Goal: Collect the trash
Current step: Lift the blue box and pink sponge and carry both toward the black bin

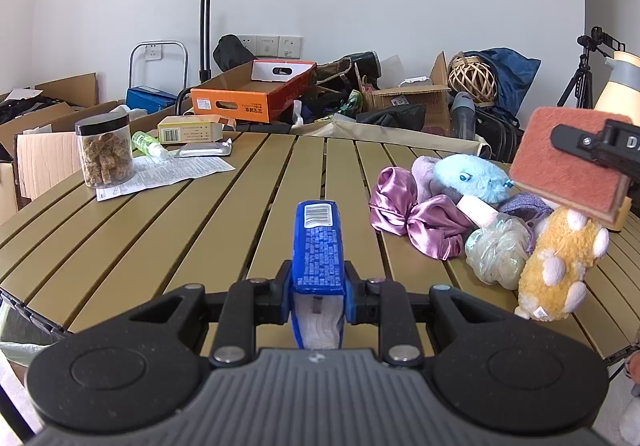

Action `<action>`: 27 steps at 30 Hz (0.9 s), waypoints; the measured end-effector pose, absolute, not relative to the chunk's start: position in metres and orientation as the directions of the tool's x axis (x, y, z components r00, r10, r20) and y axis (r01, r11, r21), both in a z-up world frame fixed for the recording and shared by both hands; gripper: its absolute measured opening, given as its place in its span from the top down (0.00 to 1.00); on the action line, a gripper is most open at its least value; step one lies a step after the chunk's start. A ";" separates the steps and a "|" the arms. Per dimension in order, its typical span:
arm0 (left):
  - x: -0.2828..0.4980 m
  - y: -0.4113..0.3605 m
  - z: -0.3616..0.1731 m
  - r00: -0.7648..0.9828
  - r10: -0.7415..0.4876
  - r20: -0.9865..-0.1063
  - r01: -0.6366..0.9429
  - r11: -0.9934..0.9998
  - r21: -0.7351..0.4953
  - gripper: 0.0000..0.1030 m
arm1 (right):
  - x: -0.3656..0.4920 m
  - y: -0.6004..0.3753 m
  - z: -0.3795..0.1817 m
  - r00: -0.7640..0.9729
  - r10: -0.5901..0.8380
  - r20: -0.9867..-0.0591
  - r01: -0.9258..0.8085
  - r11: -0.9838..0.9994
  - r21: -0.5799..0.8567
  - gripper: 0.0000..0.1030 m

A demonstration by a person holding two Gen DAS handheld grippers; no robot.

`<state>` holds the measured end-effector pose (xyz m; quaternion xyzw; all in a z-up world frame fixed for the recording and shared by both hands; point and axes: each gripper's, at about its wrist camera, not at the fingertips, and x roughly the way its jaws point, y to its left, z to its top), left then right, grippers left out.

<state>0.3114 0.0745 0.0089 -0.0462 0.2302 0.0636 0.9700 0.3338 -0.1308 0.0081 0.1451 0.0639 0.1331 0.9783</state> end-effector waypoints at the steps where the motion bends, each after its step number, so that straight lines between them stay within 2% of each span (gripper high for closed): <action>1: 0.311 0.074 0.009 0.887 0.102 -0.451 -0.144 0.988 -0.060 0.77 | 0.332 -0.132 0.009 0.956 0.283 -0.082 -0.247 0.922 0.298 0.69; 17: 0.268 0.052 0.035 0.924 0.092 -0.372 -0.119 0.992 -0.050 0.77 | 0.265 -0.138 0.030 0.952 0.306 -0.014 -0.297 0.932 0.210 0.70; 27: 0.225 0.042 0.046 0.930 0.072 -0.360 -0.099 0.993 -0.057 0.77 | 0.216 -0.150 0.035 0.948 0.315 -0.049 -0.302 0.936 0.181 0.70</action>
